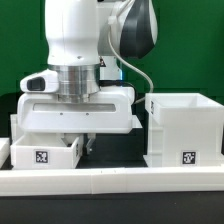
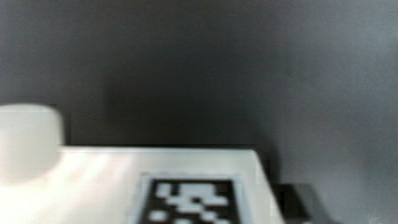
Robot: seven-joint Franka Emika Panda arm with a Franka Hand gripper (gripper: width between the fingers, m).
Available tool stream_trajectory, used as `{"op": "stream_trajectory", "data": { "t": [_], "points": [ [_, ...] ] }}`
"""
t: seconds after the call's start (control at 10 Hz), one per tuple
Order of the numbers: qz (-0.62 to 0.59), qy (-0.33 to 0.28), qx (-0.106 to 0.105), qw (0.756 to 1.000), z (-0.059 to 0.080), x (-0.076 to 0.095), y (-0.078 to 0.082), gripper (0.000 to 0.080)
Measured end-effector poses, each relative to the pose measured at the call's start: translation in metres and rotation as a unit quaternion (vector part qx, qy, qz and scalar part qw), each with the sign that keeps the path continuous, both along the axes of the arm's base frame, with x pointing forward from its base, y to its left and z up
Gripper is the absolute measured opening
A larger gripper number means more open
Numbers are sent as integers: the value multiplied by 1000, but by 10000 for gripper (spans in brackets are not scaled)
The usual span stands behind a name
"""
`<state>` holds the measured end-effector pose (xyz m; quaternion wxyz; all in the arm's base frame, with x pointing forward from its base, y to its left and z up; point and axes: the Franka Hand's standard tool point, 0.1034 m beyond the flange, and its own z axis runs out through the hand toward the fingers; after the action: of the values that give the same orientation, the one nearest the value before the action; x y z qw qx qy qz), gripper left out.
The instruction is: Assemble drawer
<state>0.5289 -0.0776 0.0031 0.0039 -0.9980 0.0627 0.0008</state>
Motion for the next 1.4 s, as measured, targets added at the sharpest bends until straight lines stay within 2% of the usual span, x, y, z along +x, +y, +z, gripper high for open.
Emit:
{"op": "stream_trajectory", "data": {
  "t": [0.1, 0.2, 0.7, 1.0, 1.1, 1.4],
  "points": [
    [0, 0, 0, 1000, 0, 0, 0, 64],
    [0, 0, 0, 1000, 0, 0, 0, 40],
    [6, 0, 0, 1000, 1, 0, 0, 40],
    [135, -3, 4, 991, 15, 4, -3, 41],
    [164, 5, 10, 986, 15, 2, -3, 41],
    [201, 6, 9, 980, 13, 1, -3, 41]
  ]
}}
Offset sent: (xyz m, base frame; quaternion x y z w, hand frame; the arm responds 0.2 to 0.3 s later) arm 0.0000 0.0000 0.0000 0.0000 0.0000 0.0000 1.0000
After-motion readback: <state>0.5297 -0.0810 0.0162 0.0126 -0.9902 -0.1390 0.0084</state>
